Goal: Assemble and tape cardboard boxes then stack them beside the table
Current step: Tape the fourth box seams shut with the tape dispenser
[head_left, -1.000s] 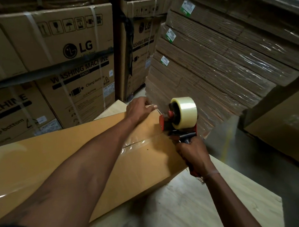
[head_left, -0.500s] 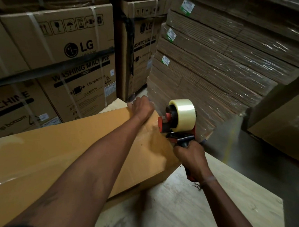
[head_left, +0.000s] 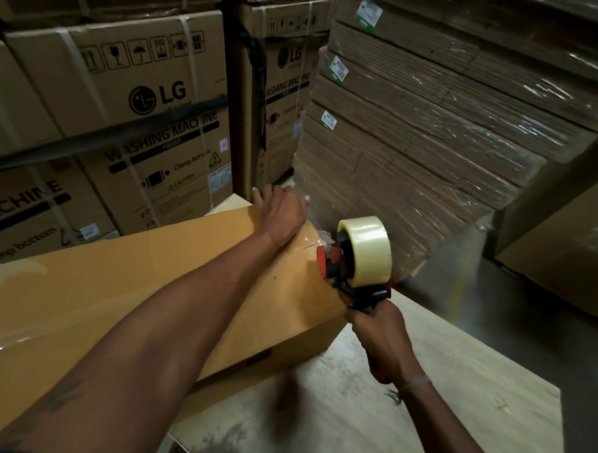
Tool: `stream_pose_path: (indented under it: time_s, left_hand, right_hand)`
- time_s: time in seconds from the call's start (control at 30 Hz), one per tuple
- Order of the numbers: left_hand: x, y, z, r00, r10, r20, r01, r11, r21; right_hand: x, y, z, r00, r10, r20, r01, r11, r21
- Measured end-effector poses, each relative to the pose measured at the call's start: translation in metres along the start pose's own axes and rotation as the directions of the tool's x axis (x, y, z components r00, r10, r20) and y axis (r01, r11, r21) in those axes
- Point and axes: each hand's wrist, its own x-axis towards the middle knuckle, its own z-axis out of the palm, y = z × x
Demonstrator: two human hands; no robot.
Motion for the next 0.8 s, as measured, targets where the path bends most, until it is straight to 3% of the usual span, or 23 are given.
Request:
stream_pose_path:
  time_s: [0.13, 0.3, 0.47, 0.8]
  left_hand:
    - [-0.016, 0.011, 0.011, 0.982, -0.016, 0.189, -0.01, 0.991, 0.134]
    - [-0.012, 0.018, 0.01, 0.956, -0.078, 0.283, 0.021, 0.98, 0.2]
    - [-0.011, 0.022, 0.006, 0.943, -0.106, 0.317, 0.03, 0.971, 0.236]
    - [-0.013, 0.026, 0.011, 0.944, -0.133, 0.303, 0.045, 0.959, 0.281]
  right_hand:
    - [-0.002, 0.002, 0.002, 1.0, 0.021, -0.007, -0.021, 0.999, 0.032]
    - [-0.01, 0.002, -0.008, 0.998, 0.06, -0.015, -0.058, 0.994, 0.095]
    - [-0.026, 0.021, -0.027, 0.995, 0.103, 0.004, -0.103, 0.989, 0.105]
    - [-0.037, 0.033, -0.031, 0.998, 0.051, -0.025, -0.05, 0.998, 0.036]
